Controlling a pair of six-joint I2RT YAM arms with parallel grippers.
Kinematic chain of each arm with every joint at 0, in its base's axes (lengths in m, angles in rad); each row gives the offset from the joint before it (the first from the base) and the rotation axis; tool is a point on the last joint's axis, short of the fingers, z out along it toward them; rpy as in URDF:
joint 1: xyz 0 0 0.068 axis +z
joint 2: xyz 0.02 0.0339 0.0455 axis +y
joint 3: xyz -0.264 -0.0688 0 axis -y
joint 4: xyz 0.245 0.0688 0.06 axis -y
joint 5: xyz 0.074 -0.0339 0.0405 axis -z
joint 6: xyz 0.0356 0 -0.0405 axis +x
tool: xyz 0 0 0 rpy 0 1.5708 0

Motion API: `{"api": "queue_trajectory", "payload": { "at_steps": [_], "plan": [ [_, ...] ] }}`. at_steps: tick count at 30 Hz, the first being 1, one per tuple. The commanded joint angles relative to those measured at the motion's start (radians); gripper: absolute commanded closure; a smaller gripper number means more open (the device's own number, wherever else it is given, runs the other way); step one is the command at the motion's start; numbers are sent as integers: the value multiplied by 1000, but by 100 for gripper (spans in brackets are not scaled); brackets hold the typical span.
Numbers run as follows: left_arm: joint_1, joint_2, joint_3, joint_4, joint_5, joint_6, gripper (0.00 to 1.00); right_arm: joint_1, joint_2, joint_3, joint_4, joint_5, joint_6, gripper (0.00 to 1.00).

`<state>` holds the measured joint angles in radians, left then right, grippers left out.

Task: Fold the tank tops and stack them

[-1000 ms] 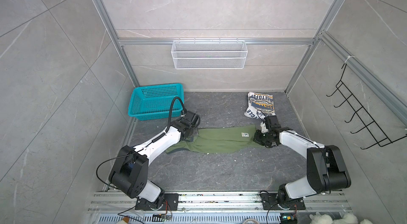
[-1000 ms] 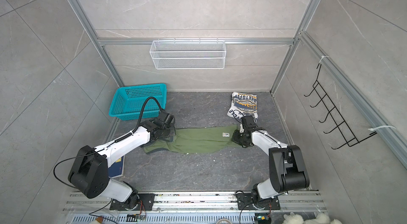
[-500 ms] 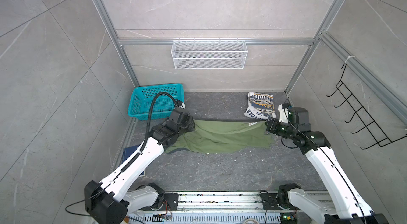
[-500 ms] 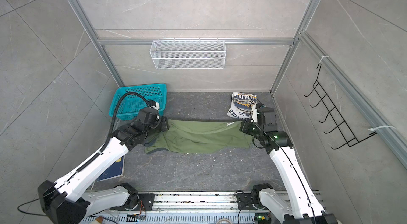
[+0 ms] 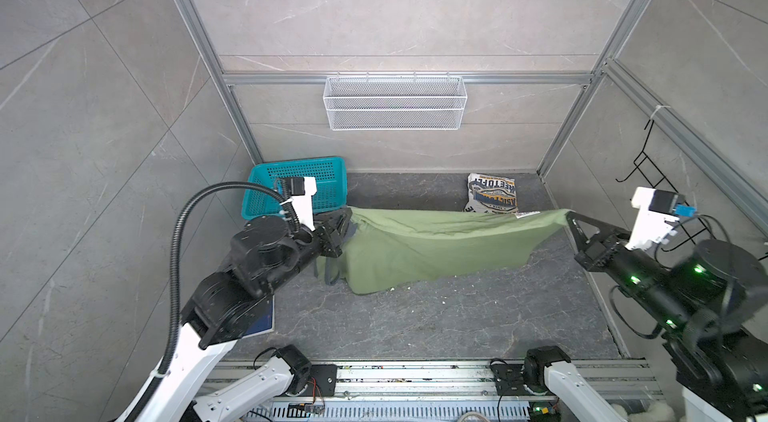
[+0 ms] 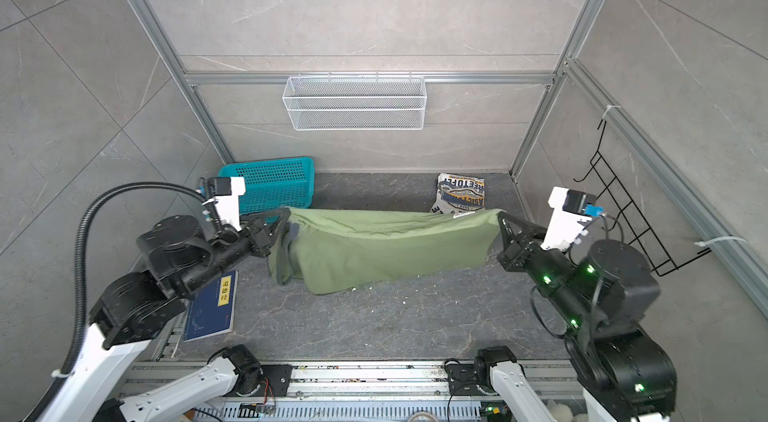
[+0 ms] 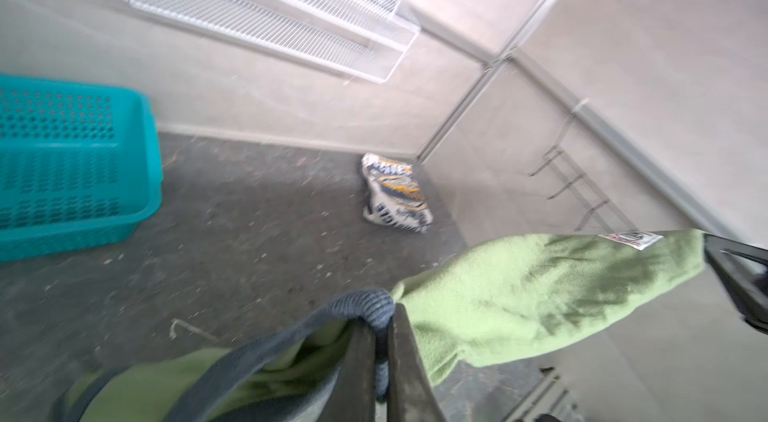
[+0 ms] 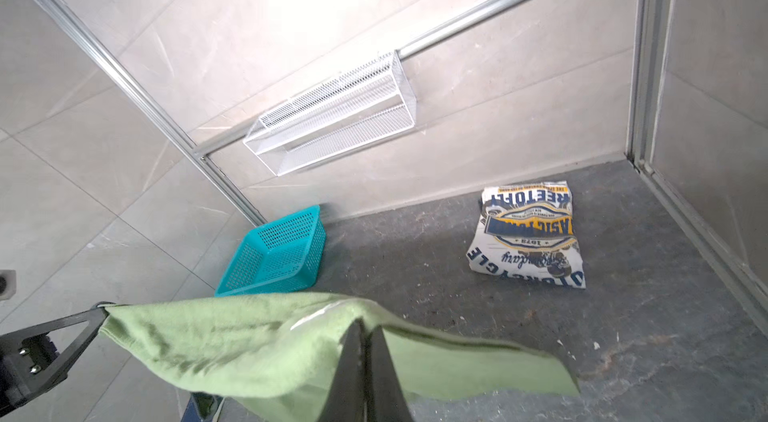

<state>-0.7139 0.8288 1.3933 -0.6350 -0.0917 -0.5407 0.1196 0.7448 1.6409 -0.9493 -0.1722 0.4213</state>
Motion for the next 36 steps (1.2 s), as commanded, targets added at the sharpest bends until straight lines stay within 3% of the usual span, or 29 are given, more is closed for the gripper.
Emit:
{"api": "queue_trajectory", "payload": {
  "at_steps": [1, 5, 8, 12, 18, 23, 31, 36],
  "plan": [
    [-4, -44, 77, 9, 118, -2, 100, 5, 0, 141, -95, -5, -16, 100],
    [-4, -63, 117, 24, 160, -27, 100, 5, 30, 274, -127, 11, -6, 100],
    [-4, -28, 126, -10, 59, -1, 100, 4, 76, 261, -123, 45, -8, 100],
    [-5, 93, 96, -43, -43, 16, 100, 5, 107, 94, -40, 56, 5, 100],
    [-3, 314, -43, -4, -232, 32, 100, 5, 136, -293, 167, 57, 19, 100],
    [11, 591, -28, 48, -363, 101, 100, 5, 307, -528, 365, 92, 17, 100],
    [60, 963, 135, 88, -420, 135, 100, 5, 667, -580, 590, 149, 28, 100],
    [65, 952, 147, 100, -428, 137, 100, 4, 676, -531, 559, 153, 15, 100]
  ]
}}
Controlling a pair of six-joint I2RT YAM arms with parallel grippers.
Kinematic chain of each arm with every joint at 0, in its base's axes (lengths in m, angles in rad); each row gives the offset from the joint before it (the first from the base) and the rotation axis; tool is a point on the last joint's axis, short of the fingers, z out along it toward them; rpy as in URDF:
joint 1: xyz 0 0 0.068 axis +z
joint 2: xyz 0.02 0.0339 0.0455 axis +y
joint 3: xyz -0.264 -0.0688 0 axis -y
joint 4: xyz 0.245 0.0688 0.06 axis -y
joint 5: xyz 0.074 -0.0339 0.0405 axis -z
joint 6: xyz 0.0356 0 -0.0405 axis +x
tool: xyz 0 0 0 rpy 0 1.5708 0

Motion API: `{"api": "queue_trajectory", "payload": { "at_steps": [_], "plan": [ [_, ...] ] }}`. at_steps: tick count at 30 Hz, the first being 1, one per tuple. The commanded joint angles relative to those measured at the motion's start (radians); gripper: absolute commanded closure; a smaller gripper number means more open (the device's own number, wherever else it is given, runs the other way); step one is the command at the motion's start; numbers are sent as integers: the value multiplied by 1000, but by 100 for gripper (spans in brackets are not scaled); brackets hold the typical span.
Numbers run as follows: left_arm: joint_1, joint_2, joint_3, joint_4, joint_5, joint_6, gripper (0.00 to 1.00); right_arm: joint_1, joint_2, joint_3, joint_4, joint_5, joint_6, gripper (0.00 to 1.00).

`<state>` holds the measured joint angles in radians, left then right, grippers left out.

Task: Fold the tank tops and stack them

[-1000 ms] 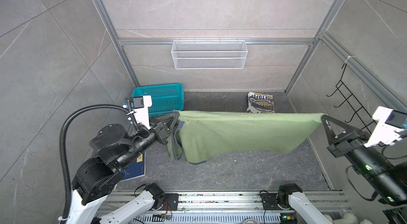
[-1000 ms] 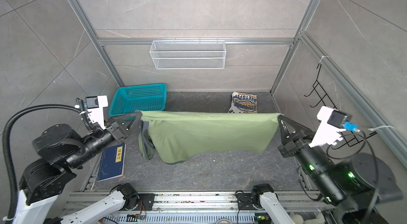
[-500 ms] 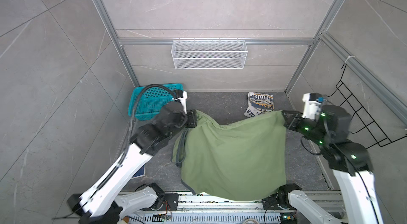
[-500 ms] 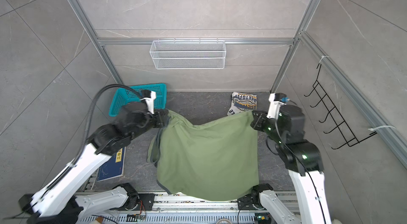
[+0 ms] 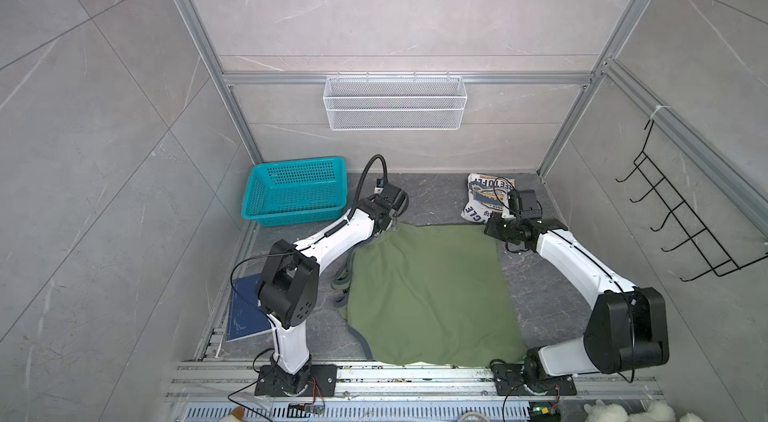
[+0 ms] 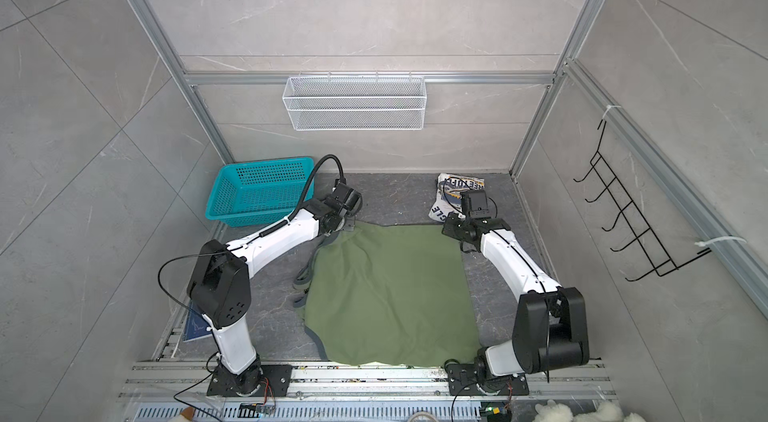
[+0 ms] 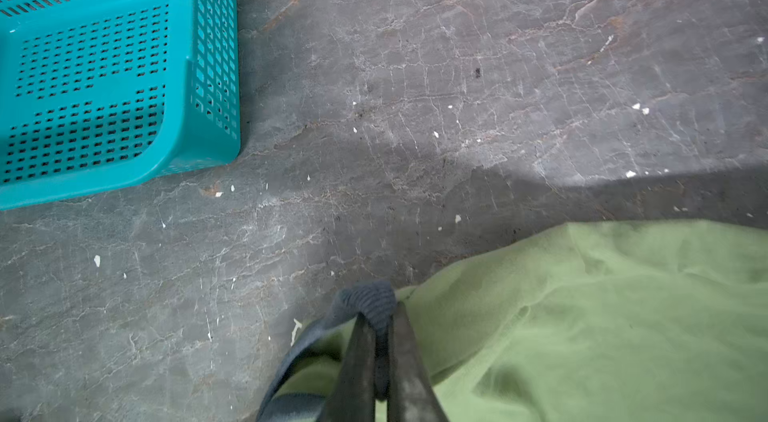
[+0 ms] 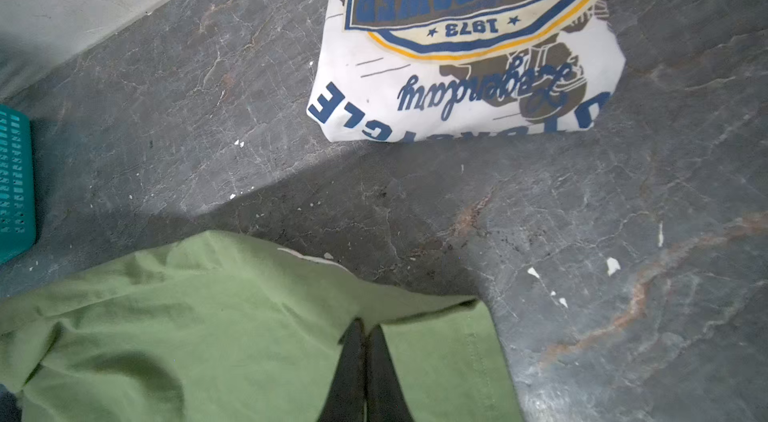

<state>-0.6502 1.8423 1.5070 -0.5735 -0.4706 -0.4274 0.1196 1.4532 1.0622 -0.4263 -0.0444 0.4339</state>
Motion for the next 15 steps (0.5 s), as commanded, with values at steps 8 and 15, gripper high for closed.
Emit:
{"api": "queue_trajectory", "payload": {
  "at_steps": [8, 15],
  "plan": [
    [-4, -469, -135, 126, 94, 66, 100, 5, -332, 117, -115, -66, -12, 100],
    [-92, -800, -138, 51, 140, 139, 100, 5, -553, 239, -242, -167, -1, 100]
  ]
}}
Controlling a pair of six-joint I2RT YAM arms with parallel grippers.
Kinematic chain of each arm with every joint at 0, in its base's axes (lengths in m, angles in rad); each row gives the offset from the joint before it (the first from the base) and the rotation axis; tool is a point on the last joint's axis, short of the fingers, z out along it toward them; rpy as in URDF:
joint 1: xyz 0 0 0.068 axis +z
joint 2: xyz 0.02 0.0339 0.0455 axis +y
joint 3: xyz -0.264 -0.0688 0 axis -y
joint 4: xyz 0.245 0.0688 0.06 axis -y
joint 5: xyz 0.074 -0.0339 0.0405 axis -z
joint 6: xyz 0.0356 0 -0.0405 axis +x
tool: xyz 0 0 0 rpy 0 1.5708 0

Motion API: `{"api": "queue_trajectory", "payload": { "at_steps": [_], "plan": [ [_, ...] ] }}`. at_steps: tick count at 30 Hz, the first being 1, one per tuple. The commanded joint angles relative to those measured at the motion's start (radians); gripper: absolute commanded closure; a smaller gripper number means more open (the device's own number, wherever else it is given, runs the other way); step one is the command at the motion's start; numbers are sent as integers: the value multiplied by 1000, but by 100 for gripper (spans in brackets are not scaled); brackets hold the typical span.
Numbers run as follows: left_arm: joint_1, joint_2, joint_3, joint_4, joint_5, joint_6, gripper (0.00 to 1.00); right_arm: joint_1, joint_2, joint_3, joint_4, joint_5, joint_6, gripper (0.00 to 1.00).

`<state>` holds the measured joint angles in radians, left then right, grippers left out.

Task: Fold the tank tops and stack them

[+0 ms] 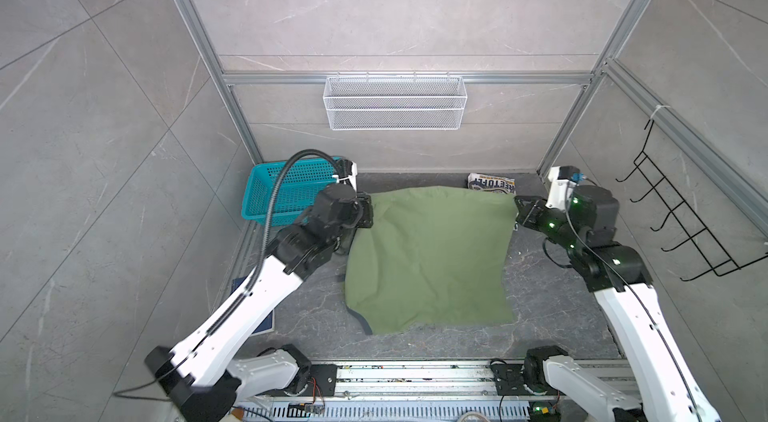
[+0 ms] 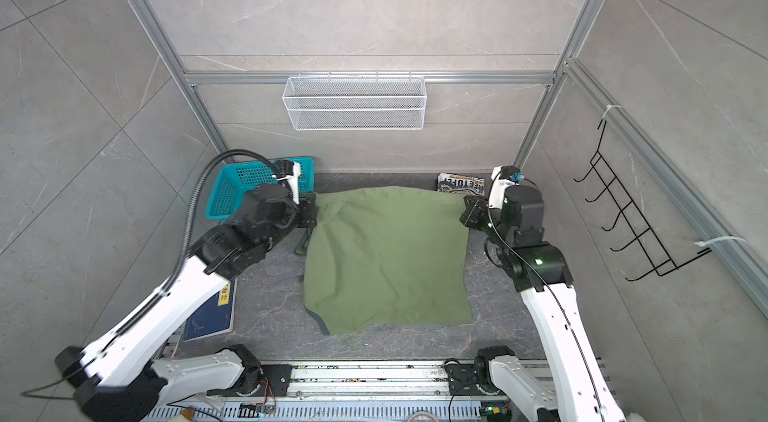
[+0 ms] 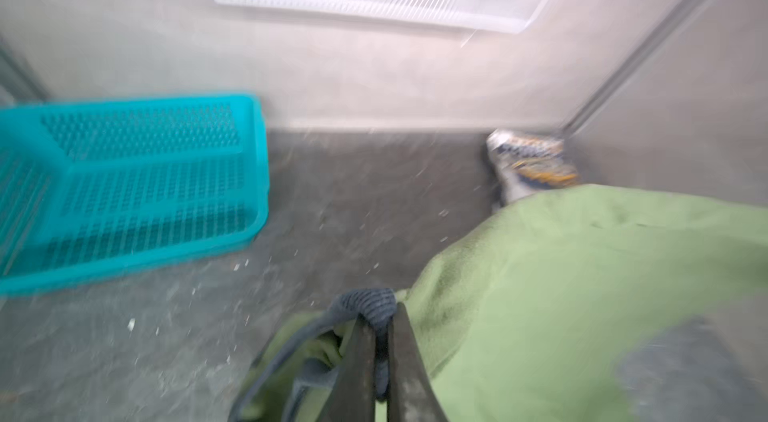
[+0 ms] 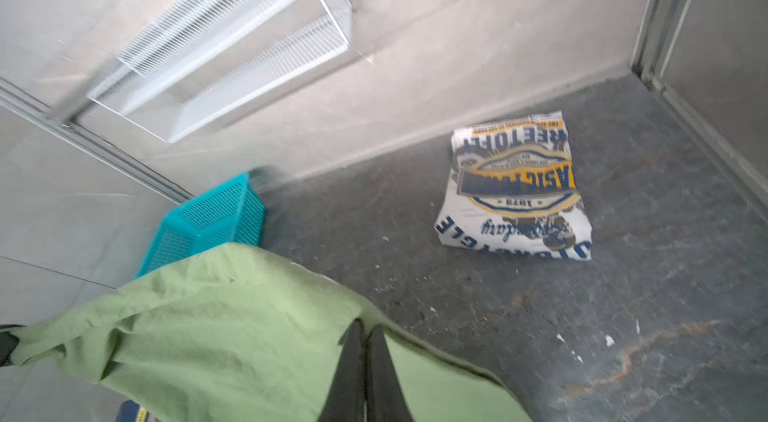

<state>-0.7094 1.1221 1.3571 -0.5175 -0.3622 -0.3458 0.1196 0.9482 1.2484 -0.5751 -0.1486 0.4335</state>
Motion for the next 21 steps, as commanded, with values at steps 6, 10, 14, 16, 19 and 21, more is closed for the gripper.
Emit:
{"api": "queue_trajectory", "payload": {
  "at_steps": [6, 10, 14, 16, 19, 21],
  "plan": [
    [-73, -319, 15, -51, 116, 62, 100, 5, -164, 262, -235, -136, -5, 100],
    [-74, -433, 53, -79, 214, 43, 100, 5, -196, 430, -340, -142, -21, 100],
    [-70, -461, 116, -112, 271, 22, 100, 4, -195, 552, -408, -116, -22, 100],
    [-70, -454, 125, -120, 265, 19, 100, 5, -184, 574, -433, -77, -19, 100],
    [-70, -421, 112, -121, 240, 18, 100, 5, -178, 522, -402, -60, -15, 100],
    [-69, -386, 84, -108, 212, 19, 100, 5, -171, 461, -367, -59, -10, 100]
  ]
}}
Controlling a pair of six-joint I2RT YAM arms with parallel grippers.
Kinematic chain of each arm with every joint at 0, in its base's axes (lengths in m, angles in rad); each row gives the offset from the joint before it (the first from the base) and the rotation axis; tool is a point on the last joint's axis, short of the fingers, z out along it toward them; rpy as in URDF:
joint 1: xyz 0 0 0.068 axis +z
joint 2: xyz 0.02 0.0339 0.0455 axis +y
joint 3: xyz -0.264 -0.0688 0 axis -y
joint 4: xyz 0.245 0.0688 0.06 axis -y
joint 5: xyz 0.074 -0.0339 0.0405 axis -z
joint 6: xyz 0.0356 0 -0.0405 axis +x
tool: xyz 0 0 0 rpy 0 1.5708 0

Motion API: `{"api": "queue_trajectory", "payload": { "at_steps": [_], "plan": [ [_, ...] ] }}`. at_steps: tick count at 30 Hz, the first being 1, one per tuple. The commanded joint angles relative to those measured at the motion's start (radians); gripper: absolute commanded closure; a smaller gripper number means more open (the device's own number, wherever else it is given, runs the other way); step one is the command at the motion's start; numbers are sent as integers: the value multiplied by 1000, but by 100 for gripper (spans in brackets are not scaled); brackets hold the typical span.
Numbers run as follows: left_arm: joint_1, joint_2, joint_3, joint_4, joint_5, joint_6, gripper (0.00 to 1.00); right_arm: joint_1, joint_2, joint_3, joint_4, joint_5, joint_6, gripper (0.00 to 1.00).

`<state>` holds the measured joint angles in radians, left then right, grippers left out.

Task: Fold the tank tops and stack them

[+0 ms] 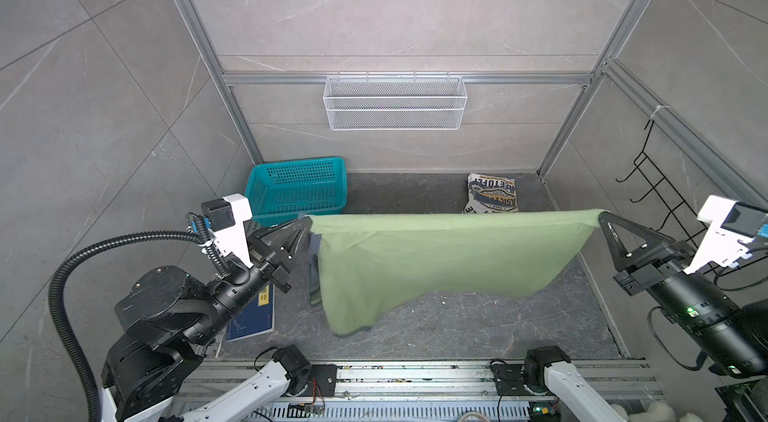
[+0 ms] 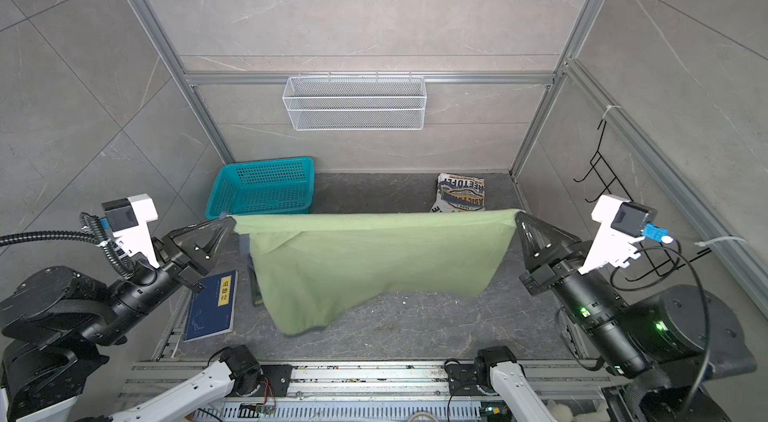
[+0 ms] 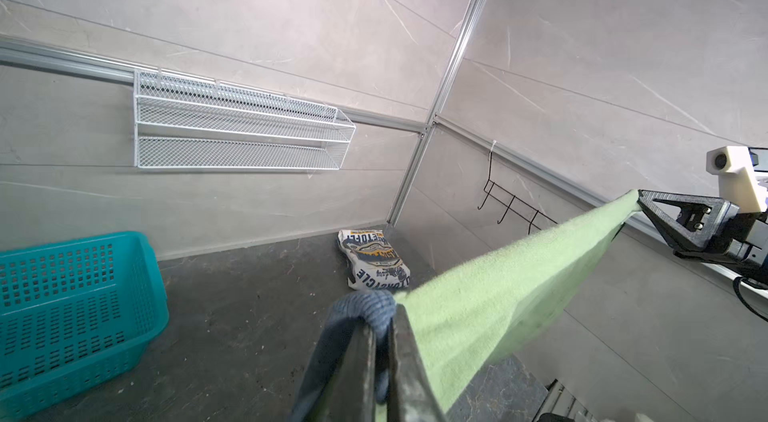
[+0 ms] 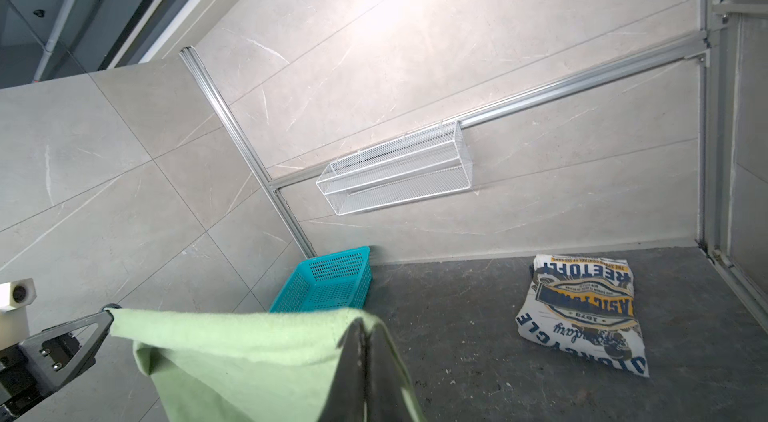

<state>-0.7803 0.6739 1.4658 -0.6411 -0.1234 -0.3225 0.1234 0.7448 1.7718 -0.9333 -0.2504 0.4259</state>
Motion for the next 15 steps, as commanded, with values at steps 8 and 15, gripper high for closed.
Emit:
{"api": "queue_trajectory", "payload": {
  "at_steps": [8, 15],
  "plan": [
    [1, 321, -187, 104, -307, 39, 100, 1, 119, -470, 229, 63, 10, 100],
    [63, 708, -258, 254, -446, 79, 100, 1, 429, -722, 504, 96, 9, 100]
  ]
}}
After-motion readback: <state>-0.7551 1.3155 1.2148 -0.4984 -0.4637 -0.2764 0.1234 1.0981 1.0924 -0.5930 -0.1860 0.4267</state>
